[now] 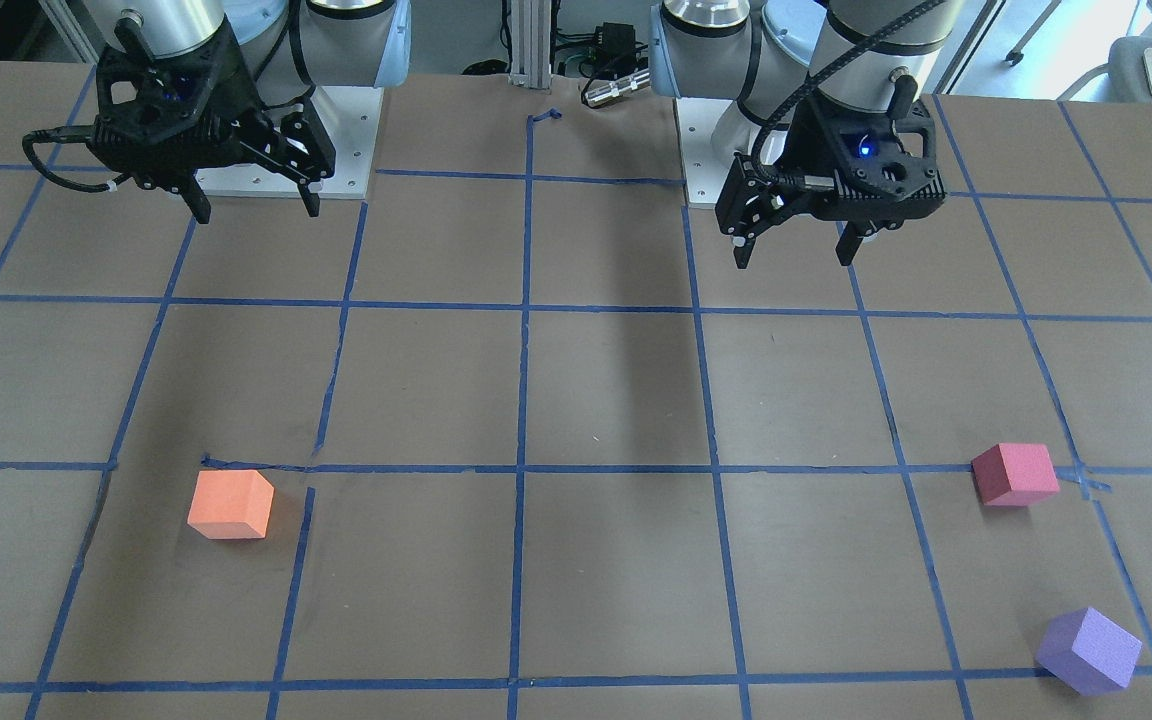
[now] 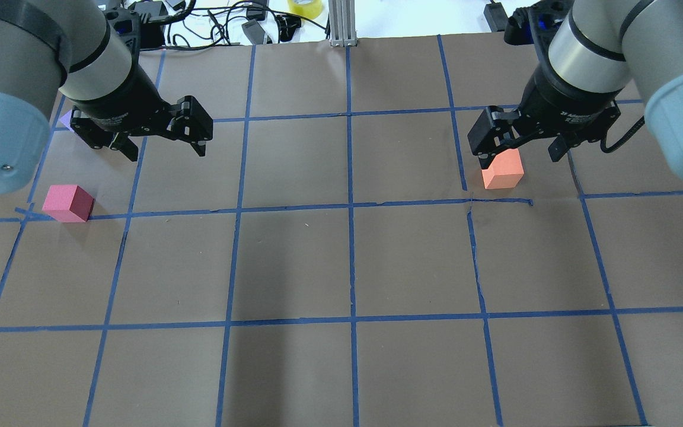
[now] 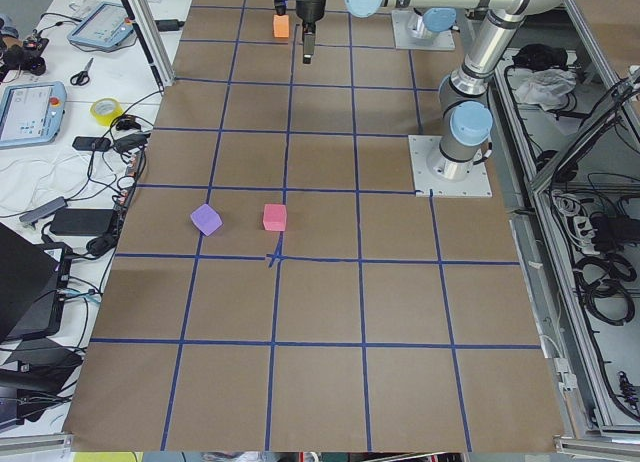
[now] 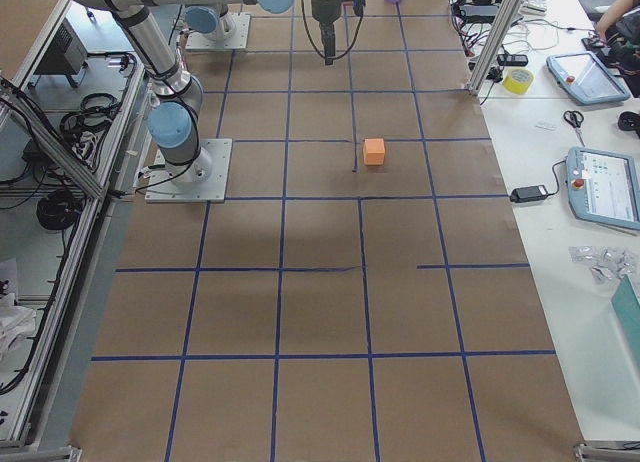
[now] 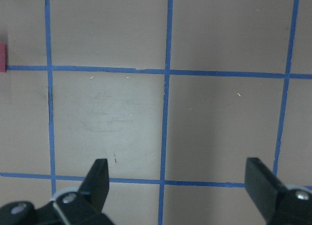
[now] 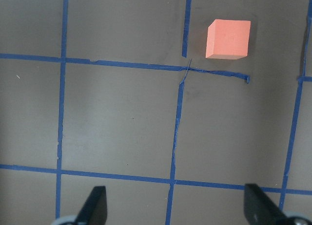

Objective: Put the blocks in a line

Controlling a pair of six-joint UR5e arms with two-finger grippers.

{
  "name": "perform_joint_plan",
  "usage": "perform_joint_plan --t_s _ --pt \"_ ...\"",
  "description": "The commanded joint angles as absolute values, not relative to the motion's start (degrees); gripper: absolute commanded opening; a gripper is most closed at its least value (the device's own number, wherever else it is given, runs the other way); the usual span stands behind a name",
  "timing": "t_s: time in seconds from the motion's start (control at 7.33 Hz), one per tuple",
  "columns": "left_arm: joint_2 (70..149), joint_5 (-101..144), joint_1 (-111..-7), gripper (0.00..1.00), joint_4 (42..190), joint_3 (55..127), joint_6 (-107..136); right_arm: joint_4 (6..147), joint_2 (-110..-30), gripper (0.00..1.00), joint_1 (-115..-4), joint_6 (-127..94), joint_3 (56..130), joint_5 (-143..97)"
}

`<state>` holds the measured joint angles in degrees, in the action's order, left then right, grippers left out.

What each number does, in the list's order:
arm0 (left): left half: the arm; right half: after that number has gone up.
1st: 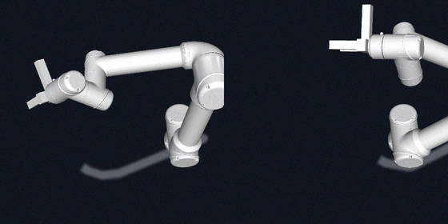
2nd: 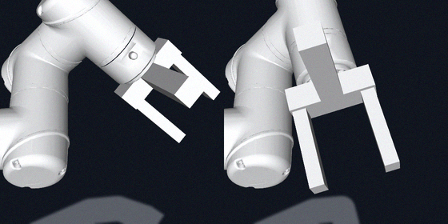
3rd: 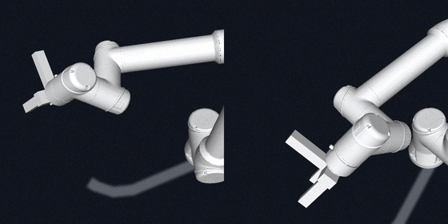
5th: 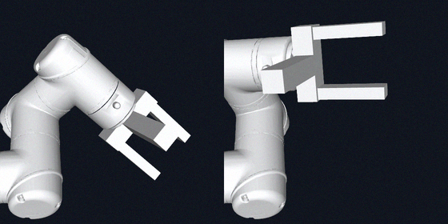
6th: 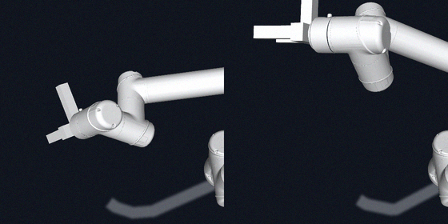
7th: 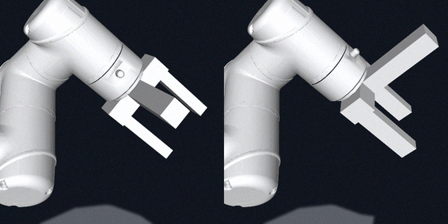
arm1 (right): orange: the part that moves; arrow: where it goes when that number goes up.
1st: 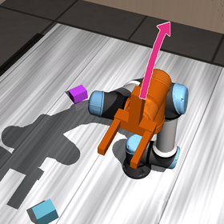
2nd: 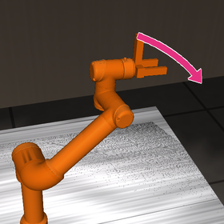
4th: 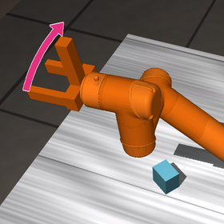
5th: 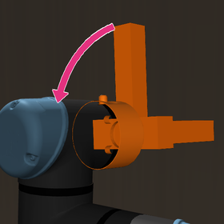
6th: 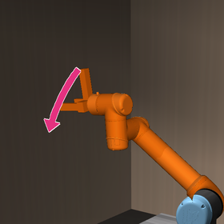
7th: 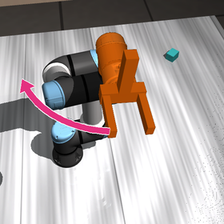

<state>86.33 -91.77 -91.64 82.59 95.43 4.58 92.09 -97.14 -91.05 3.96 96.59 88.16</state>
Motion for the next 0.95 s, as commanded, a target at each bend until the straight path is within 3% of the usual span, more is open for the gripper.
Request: perform_joint_plan --t_s 0.0,0.55,0.82 --pt "86.8 -91.8 -91.7 1.00 82.0 95.5 4.7 92.1 -97.1 1.00 -91.0 4.0 96.6 88.2" --pt "86.8 -91.3 -91.7 1.00 81.5 95.4 4.8 92.6 -91.7 1.00 -89.9 5.0 96.5 94.6" --pt "87.1 -91.3 -91.7 1.00 81.5 95.5 4.8 101.3 -87.9 1.00 -86.1 7.1 96.6 94.1"
